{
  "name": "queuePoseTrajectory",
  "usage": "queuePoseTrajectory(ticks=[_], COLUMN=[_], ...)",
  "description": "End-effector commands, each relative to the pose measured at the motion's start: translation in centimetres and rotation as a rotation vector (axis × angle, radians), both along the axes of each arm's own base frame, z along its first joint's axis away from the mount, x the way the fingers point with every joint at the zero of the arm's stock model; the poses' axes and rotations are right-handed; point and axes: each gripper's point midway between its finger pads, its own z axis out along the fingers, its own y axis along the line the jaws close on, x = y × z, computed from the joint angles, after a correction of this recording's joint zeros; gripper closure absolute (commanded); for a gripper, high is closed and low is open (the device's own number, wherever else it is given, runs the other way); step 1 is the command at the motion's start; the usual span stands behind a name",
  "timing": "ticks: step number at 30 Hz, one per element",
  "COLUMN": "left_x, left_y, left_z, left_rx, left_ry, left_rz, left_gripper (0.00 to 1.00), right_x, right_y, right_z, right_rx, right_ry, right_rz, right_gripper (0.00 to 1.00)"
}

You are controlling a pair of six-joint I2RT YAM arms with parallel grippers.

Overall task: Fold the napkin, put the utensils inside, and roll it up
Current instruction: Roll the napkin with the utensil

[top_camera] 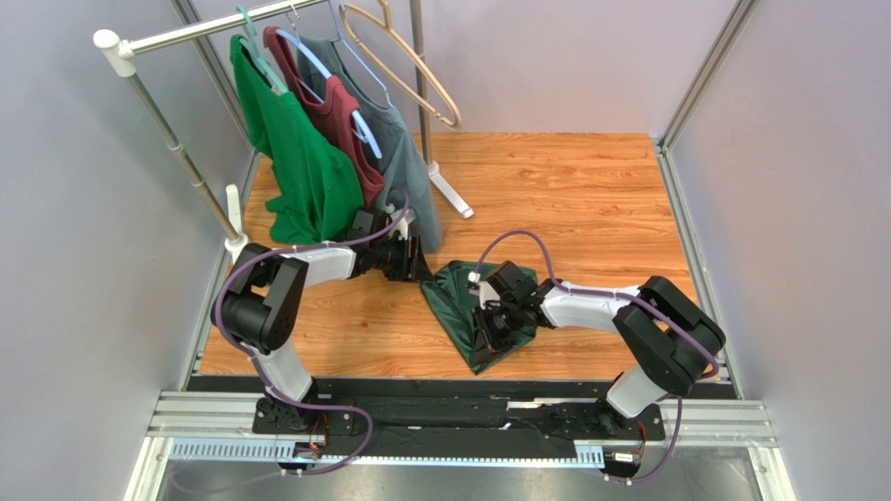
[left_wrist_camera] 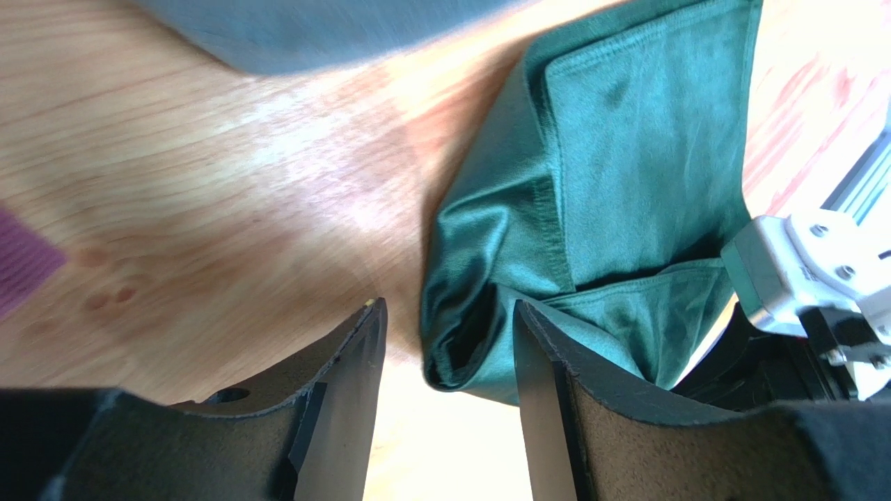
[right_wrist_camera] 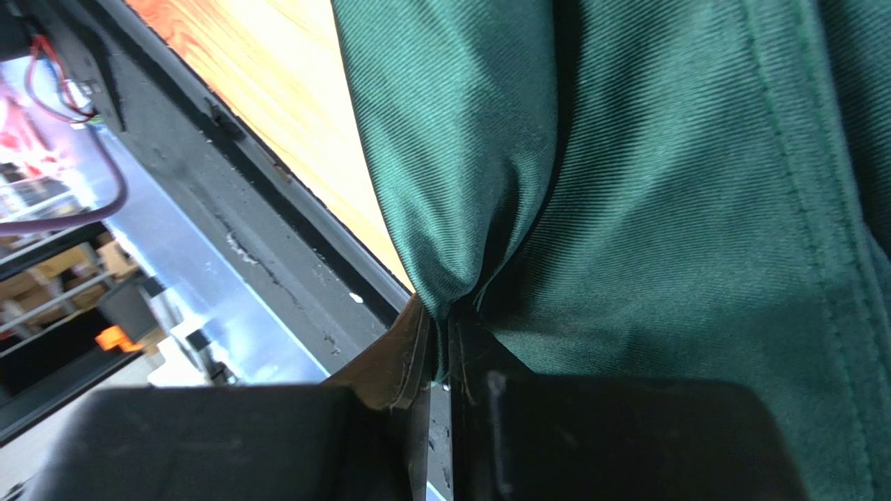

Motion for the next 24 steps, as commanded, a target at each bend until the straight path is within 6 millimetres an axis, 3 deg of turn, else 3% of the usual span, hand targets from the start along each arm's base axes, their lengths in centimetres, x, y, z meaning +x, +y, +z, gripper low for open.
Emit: queuePoseTrajectory(ticks=[1,11,24], left_x=[0.5,-0.2,-1.6], left_y=[0.2,-1.7,-1.4], left_z=[1.3,1.3,-0.7], left_rx=[-0.058,-0.208,-0.162], left_ry=[-0.035,0.001,0.072], left_rz=[0.034,-0.015,-0.031], left_gripper=[0.43,0.43,0.49], right_x=[0.0,0.8,2.6], right_y=[-2.1,-3.2,-2.9], right_z=[-2.6,-3.0,-3.2], right_rx=[-0.061,-0.049,-0.021], right_ry=[0.019,0.044,0.052], right_rz=[-0.01,-0.024,-0.001], right_gripper=[1.0,1.0,1.0])
